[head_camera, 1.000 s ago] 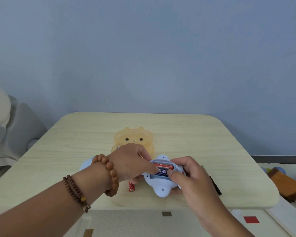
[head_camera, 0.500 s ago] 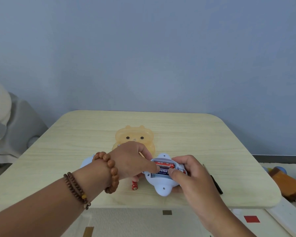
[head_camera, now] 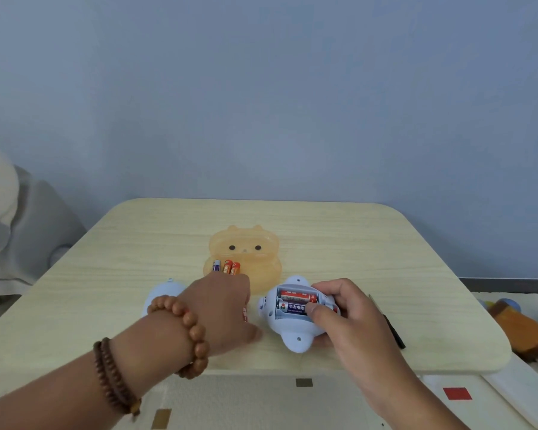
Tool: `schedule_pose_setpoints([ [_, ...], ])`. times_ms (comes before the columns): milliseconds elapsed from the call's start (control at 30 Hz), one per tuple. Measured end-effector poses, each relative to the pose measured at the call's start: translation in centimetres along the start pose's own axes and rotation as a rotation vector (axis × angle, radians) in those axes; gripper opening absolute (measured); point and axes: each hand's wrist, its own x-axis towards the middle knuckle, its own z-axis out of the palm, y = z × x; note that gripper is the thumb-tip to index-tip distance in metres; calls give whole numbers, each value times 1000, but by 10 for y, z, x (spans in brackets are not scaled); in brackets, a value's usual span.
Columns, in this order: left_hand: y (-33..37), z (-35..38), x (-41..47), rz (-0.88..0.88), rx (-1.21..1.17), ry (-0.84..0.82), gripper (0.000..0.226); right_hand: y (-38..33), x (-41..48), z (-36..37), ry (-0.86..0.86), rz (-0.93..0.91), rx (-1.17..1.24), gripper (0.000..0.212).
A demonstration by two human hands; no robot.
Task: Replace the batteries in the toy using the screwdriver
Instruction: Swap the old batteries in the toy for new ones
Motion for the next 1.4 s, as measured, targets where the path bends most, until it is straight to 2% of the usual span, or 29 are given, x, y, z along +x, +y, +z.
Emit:
schedule_pose_setpoints([
  [167,-10,-2,0,40,-64,55,23,1,0,0,-14,1,32,15],
  [300,-12,-19,-1,189,-216,327,24,1,0,-1,-32,-18,72,13],
  [367,-6,-23,-3,292,-364,380,27,2,1,-1,-38,-22,80,12],
  [433,1,-22,-6,375,-485,372,29,2,1,-2,-47,-18,90,12],
  [567,5,-14,-2,499,-416,383,33,1,1,-2,-56,-23,96,11],
  [733,3,-11,1,478,-360,362,37,2,1,-2,-58,-31,108,12],
  [800,3,-14,0,457,-397,369,40,2,0,-2,-60,-40,100,13],
  [967,4,-17,1,429,-495,376,25,3,1,-2,-59,-50,91,14],
  [1133,5,-17,1,397,-616,328,26,3,1,-3,-63,-63,96,14],
  [1400,7,-12,0,456,-487,312,29,4,0,-3,-52,-79,93,12],
])
